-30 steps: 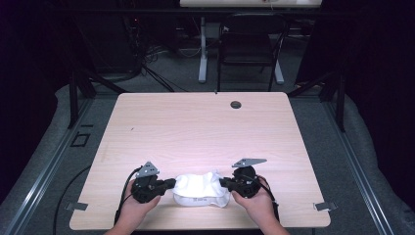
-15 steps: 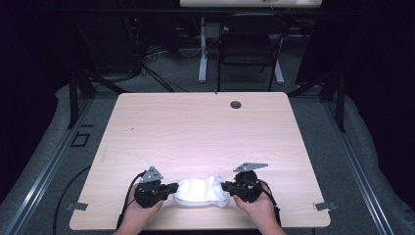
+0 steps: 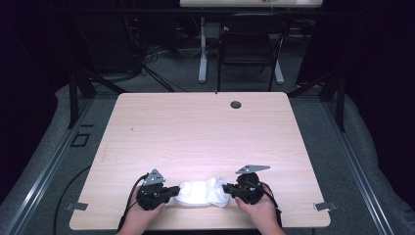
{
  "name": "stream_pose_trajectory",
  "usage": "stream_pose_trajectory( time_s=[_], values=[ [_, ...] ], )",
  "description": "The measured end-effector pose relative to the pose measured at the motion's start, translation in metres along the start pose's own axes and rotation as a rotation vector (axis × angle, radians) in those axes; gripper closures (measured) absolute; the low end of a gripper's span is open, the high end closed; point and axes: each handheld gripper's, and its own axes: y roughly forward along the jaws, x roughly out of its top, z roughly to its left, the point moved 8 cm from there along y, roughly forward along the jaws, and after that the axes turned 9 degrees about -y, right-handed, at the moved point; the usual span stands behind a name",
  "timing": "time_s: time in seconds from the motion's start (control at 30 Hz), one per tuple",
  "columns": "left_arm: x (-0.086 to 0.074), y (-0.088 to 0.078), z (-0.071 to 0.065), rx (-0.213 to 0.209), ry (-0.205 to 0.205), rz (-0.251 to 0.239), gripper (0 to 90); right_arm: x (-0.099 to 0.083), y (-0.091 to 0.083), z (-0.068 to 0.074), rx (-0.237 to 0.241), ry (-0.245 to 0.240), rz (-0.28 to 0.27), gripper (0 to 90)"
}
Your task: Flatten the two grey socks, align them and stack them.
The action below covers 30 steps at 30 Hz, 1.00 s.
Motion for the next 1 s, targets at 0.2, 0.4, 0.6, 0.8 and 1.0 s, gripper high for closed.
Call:
stream_pose_trajectory(
  time_s=[0.2, 0.4, 0.6, 0.8, 1.0],
  values=[
    [-0.005, 0.003, 0.002, 0.008, -0.002, 0.014, 87.5, -0.004, 0.002, -0.002, -0.001, 0.003, 0.011, 86.2],
    [-0.009, 0.007, 0.003, 0.009, -0.005, 0.028, 87.5, -0.009, 0.005, -0.005, -0.009, 0.012, 0.030, 86.0],
    [-0.012, 0.011, 0.005, 0.015, -0.008, 0.037, 87.4, -0.014, 0.009, -0.007, -0.014, 0.010, 0.050, 85.3],
    [-0.013, 0.012, 0.007, 0.014, -0.012, 0.036, 87.0, -0.017, 0.013, -0.009, -0.015, 0.015, 0.057, 83.8],
    [-0.010, 0.009, 0.008, 0.016, -0.016, 0.017, 82.4, -0.019, 0.015, -0.009, -0.021, 0.011, 0.055, 70.6]
  ],
)
